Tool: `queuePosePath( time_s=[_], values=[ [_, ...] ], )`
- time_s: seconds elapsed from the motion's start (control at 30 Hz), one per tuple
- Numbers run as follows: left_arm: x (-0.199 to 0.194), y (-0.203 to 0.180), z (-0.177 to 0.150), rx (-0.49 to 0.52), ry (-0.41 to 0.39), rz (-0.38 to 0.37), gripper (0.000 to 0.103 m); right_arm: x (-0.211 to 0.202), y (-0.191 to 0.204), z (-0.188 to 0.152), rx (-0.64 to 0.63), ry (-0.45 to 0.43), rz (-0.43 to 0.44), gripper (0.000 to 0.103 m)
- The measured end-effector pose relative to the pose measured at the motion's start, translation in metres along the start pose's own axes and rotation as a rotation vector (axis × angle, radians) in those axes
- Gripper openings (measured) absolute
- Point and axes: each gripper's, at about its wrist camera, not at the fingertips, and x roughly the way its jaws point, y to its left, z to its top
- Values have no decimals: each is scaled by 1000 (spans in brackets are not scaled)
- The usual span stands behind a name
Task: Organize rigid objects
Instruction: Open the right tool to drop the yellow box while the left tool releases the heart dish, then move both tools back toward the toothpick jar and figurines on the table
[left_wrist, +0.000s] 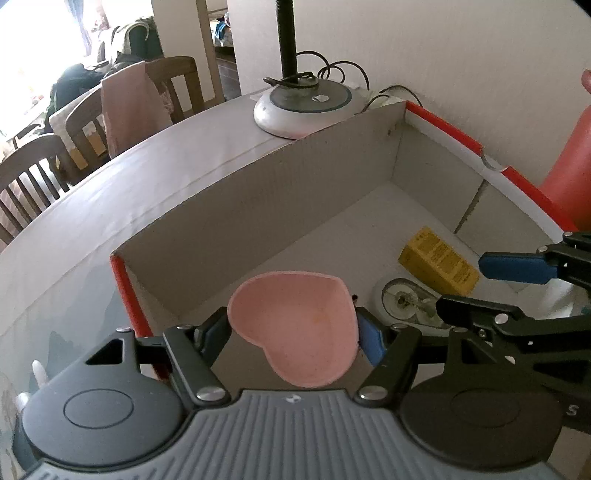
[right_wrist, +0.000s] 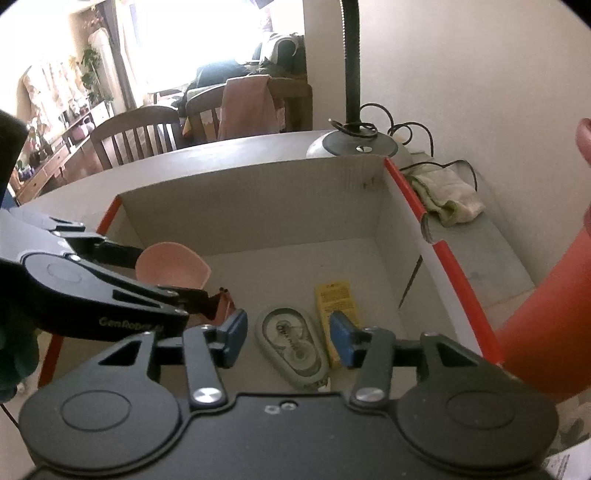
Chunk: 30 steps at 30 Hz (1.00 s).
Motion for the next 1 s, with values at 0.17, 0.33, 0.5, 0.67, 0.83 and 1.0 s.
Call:
queuePosePath(
  time_s=[0.17,0.33,0.5,0.67,0.83,1.0],
  values=[
    [-11,1,-4,-6,-20,-1,72,-10,2,1,13,-18,4,52],
    [-27,6,-9,-18,-52,-3,75,-24,10,0,20,-50,2,61],
    [-48,10,-16,-28,-88,-6,75,-41,23,-1,15,-79,9,64],
    [-73,19,-28,-44,-121,-18,75,-58,40,-3,6,-106,27,69],
    [-97,31,-42,-63,-156,-13,75,-73,58,-6,7,-132,56,75],
    [-123,47,-61,-90,-184,-17,75,-87,81,-10,2,-158,87,81]
  ],
)
